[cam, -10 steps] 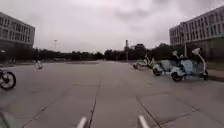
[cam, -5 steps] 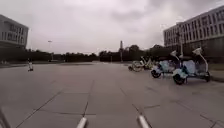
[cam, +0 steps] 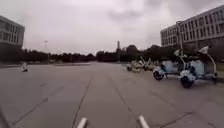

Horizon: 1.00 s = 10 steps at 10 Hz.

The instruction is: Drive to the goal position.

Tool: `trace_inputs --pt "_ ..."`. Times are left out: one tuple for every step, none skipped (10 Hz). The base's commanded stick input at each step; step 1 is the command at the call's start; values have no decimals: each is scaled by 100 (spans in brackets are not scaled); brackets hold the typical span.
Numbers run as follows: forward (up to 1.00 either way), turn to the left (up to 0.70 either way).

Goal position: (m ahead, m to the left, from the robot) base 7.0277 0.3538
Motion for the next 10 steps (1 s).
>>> trace_inputs --pt "100 -2" --pt "100 -2" --pt "100 -2" --pt "100 -2" --pt "100 -2" --pt "100 -2" --pt "100 -2" --pt "100 -2" --pt "100 -2" --pt "100 1"
